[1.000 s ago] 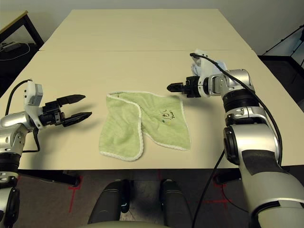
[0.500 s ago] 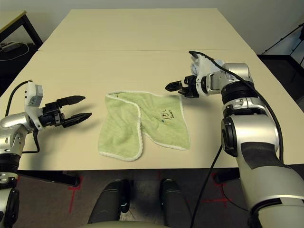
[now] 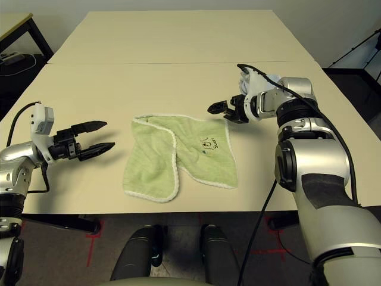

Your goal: Fold the towel and set it aside.

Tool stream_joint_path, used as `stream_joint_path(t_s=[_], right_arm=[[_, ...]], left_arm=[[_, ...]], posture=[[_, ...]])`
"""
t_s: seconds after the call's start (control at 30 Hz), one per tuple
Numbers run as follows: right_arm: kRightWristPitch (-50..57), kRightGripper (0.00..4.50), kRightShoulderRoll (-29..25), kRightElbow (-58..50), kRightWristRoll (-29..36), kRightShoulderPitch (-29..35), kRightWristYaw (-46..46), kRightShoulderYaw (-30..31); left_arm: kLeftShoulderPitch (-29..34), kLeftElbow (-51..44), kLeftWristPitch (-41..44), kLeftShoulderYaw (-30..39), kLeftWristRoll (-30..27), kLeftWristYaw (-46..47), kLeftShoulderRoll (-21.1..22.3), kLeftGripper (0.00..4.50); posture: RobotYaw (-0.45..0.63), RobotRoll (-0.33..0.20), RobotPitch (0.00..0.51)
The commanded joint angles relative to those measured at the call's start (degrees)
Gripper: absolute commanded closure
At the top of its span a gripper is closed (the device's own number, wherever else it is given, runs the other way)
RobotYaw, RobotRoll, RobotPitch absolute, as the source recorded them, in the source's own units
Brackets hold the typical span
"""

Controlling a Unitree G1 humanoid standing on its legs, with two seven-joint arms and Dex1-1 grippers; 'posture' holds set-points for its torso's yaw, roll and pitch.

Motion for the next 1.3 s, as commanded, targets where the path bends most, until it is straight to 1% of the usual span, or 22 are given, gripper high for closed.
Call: stream_joint_path(t_s=[0.03, 0.17, 0.33, 0.37, 0.43, 0.47, 0.77, 0.8, 0.87, 0.93, 1.0, 1.07, 1.17, 1.3], right_arm=[[0.55, 0.04, 0.53, 0.75, 0.44, 0.26, -1.96, -1.16], [-0.48, 0.04, 1.26, 1.80, 0.91, 0.72, -4.93, -3.34], [-0.98, 0.04, 1.78, 2.05, 1.11, 0.67, -6.25, -4.44], [-1.05, 0.21, 1.85, 2.12, 1.19, 0.67, -6.46, -4.64], [-1.30, 0.64, 2.07, 2.26, 1.30, 0.73, -6.93, -5.03], [-1.46, 0.95, 2.20, 2.31, 1.34, 0.79, -7.15, -5.18], [-1.89, 4.29, 3.57, 2.10, 2.09, 1.86, -8.74, -6.37], [-1.93, 4.48, 3.58, 1.99, 2.17, 1.94, -8.73, -6.45], [-2.73, 4.48, 3.51, 1.38, 2.39, 2.24, -8.06, -6.58], [-5.53, 4.48, 3.33, -0.47, 2.05, 3.03, -5.48, -5.49], [-14.14, 4.48, 3.10, -4.92, 1.21, 5.82, -0.48, -3.26], [-22.47, 4.48, 2.99, -8.50, 1.72, 8.62, 3.05, -3.20], [-29.74, 4.48, 2.86, -11.18, 2.17, 11.42, 5.50, -3.64], [-43.29, 4.48, 1.75, -13.22, -0.32, 15.44, 9.67, -1.30]], left_arm=[[1.10, -1.62, 0.53, 0.10, -0.42, 0.05, 0.48, 0.00], [1.28, -1.95, 0.80, 0.08, -0.46, 0.19, 0.42, 0.00], [1.35, -2.21, 0.96, 0.12, -0.44, 0.26, 0.44, 0.00], [1.38, -2.25, 0.97, 0.12, -0.44, 0.27, 0.44, 0.00], [1.34, -2.28, 1.04, 0.11, -0.44, 0.28, 0.45, 0.00], [1.34, -2.30, 1.07, 0.11, -0.45, 0.29, 0.45, 0.00], [1.55, -2.72, 1.48, 0.03, -0.51, 0.46, 0.33, 0.00], [1.54, -2.69, 1.49, 0.02, -0.50, 0.49, 0.34, 0.00], [1.59, -2.72, 1.54, 0.02, -0.49, 0.54, 0.39, 0.00], [1.67, -2.78, 1.59, 0.02, -0.48, 0.58, 0.41, 0.00], [1.84, -2.96, 1.68, 0.05, -0.54, 0.67, 0.37, 0.00], [2.06, -3.20, 1.78, 0.04, -0.59, 0.79, 0.25, 0.00], [2.33, -3.44, 1.84, 0.01, -0.64, 0.89, 0.13, 0.00], [2.16, -3.32, 1.76, -0.23, -0.54, 1.14, -0.21, 0.00]], posture=[[0.10, 0.000, 0.146], [0.10, 0.000, 0.146], [0.10, 0.000, 0.146], [0.10, 0.000, 0.146], [0.10, 0.000, 0.147], [0.10, 0.000, 0.147], [0.10, 0.000, 0.151], [0.10, 0.000, 0.151], [0.10, 0.000, 0.151], [0.10, 0.000, 0.151], [0.09, 0.000, 0.150], [0.09, 0.000, 0.150], [0.09, 0.000, 0.149], [0.09, 0.000, 0.149]])
